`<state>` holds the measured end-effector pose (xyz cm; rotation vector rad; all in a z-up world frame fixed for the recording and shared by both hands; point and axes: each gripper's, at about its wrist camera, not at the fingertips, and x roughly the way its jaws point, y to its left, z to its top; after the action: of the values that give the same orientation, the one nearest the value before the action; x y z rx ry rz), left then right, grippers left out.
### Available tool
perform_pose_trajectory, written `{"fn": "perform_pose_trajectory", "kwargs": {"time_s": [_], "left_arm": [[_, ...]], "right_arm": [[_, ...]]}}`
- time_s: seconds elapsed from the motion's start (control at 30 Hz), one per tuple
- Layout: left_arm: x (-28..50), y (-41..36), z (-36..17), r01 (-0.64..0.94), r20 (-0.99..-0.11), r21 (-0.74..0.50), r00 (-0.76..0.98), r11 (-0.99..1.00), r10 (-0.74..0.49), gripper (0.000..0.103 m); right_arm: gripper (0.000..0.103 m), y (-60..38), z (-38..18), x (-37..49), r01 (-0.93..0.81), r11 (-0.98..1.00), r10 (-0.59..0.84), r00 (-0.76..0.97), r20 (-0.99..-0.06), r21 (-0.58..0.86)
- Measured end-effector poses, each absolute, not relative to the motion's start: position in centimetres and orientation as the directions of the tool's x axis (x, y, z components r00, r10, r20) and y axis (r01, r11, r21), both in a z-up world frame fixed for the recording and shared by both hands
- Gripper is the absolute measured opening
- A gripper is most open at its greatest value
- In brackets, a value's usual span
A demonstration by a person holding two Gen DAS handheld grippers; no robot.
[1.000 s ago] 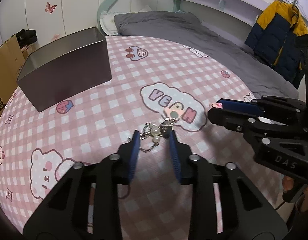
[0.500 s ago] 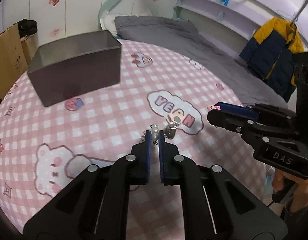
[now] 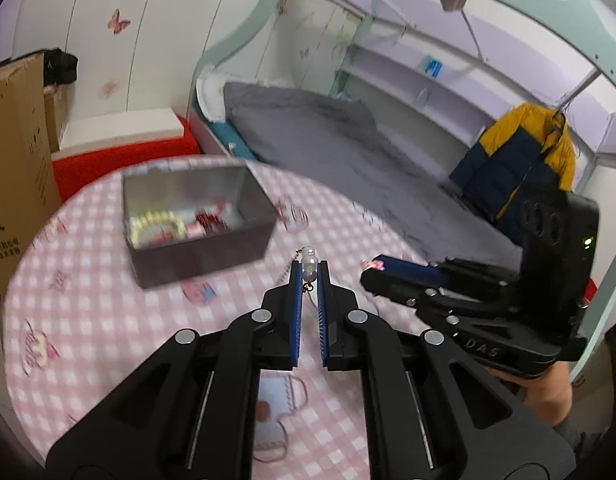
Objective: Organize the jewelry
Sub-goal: 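Carry both charms over the grey box and release them inside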
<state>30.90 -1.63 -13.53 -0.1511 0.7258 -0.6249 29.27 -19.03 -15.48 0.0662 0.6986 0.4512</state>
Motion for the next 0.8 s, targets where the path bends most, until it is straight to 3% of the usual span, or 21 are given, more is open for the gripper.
{"fn": "perform_pose_trajectory", "kwargs": {"time_s": [0.47,0.8], "left_arm": [[37.5,1.0,-11.0,0.438,-0.531,-0.311,0.656,0.844,-0.536,0.007],[40.7,0.3,-15.0,0.396,-0.618,-0.310,0.607,0.864,-0.500,0.007]], "right_arm": [[0.020,-15.0,-12.7,37.1,-0.430,0.870,0.487,0.675,-0.554,0.240],[0.020,-13.6,-16.6,40.1,-0.414,0.879,0.463,0.621,-0.632,0.237]]}}
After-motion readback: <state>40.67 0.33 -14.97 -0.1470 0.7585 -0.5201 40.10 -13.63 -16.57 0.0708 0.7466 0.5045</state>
